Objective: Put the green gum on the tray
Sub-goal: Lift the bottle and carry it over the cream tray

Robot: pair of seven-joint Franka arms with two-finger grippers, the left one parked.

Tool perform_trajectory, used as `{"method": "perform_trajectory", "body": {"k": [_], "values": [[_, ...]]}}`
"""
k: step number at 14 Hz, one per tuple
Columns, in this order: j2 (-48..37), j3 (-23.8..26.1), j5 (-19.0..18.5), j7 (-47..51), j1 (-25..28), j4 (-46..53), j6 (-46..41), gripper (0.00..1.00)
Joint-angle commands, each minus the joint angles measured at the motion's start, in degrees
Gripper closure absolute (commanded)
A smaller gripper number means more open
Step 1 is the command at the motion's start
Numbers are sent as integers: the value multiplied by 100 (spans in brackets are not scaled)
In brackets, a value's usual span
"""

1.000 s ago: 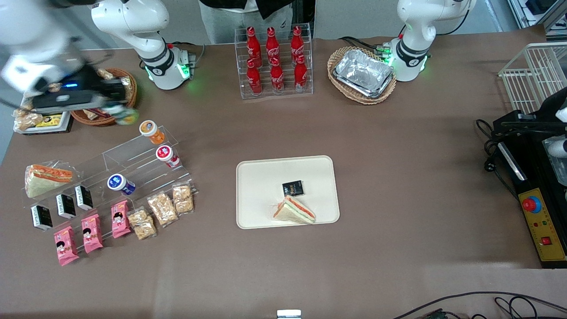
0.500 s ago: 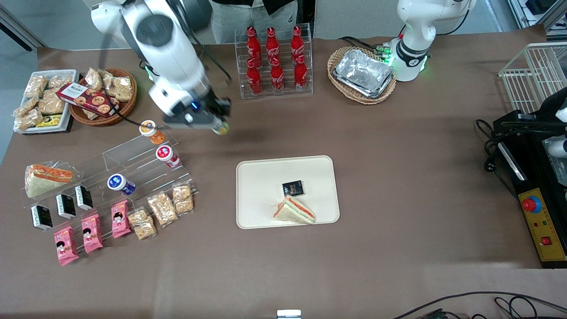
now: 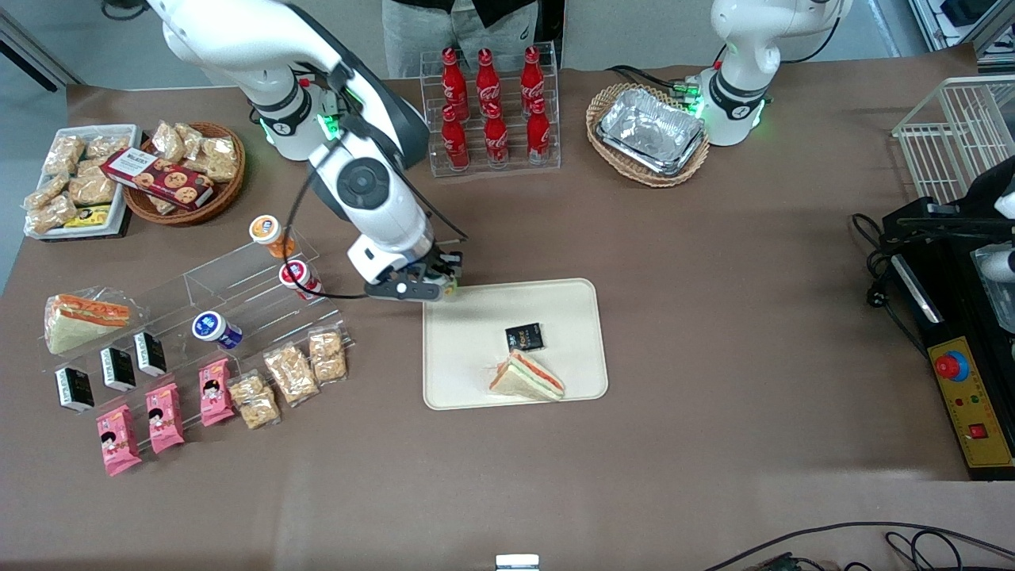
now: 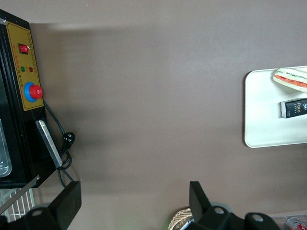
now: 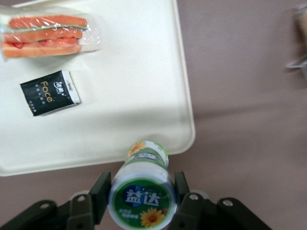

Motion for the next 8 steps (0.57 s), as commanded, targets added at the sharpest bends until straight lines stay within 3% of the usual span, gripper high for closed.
{"method": "perform_trajectory", "body": {"k": [1,6,7,8], "values": [[756,-23,-402,227,43,183,700,94],[1056,-41,-736,447,43,323,816,92],[1109,-50,-815,456,43,359,816,85],[1144,-50,-816,499,35,368,816,52]]}}
